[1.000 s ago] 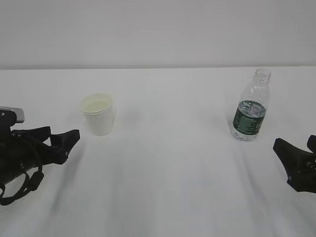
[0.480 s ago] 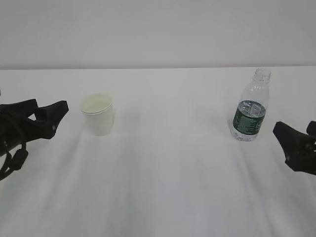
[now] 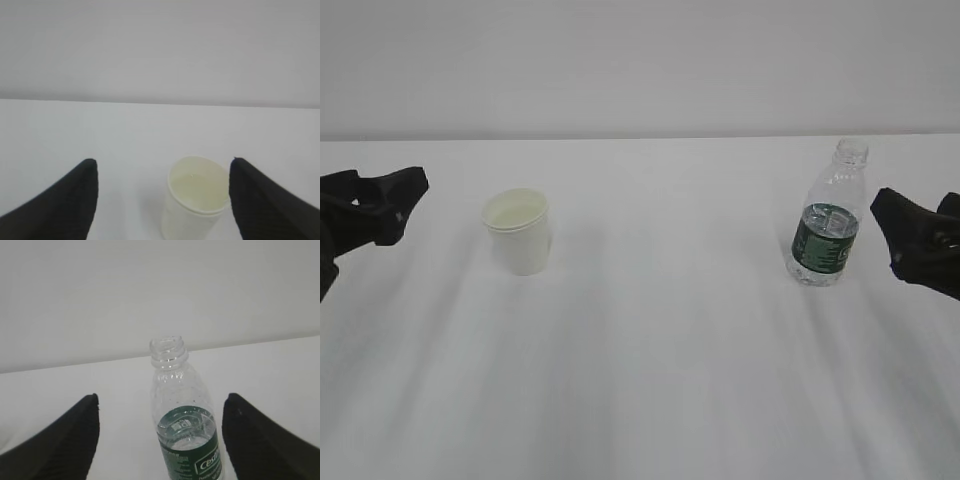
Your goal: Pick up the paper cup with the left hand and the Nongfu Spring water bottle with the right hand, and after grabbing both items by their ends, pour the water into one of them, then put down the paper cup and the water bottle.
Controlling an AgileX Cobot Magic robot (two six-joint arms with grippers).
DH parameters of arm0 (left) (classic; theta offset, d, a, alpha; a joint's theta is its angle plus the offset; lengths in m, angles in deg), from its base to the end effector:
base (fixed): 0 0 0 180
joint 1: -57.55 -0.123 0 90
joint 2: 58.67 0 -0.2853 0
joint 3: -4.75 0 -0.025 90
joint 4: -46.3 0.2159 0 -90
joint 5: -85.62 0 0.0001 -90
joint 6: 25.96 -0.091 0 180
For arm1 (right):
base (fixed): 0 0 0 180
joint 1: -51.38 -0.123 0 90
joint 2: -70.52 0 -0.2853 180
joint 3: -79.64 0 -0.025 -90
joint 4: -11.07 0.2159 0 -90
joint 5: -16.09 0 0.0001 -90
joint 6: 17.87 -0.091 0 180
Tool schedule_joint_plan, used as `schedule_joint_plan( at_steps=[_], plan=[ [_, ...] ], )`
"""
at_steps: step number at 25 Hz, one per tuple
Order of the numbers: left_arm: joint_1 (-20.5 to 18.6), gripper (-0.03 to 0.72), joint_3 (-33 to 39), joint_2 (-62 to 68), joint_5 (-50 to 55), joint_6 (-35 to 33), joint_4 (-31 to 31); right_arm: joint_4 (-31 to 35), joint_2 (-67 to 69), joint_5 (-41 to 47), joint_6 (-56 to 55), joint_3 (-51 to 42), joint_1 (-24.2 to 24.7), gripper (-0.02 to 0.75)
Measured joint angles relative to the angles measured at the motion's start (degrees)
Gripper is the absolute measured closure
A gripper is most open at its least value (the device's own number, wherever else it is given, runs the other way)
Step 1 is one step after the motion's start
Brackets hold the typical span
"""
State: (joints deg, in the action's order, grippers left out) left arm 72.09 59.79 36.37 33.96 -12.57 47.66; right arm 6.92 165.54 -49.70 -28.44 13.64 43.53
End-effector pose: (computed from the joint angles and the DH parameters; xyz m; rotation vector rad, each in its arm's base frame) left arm 0.2362 -0.0630 0.2191 0.0440 1.7310 -0.3655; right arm 0.2065 0.0345 0.2027 -0.0355 1.6698 0.2758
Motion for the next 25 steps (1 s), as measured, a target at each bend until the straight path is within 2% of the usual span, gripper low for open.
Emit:
schedule_joint_plan(
  at_steps=[13,25],
  plan=[
    [0.0,0.1,-9.28,-7.85,13.94,0.0,-0.09,2.37,0.0,0.72,-1.66,7.23,0.0,0.164],
    [0.0,0.1,-18.75,-11.64,27.46,0.0,-0.22,2.37,-5.4,18.74,-1.7,19.46,0.0,0.164]
  ],
)
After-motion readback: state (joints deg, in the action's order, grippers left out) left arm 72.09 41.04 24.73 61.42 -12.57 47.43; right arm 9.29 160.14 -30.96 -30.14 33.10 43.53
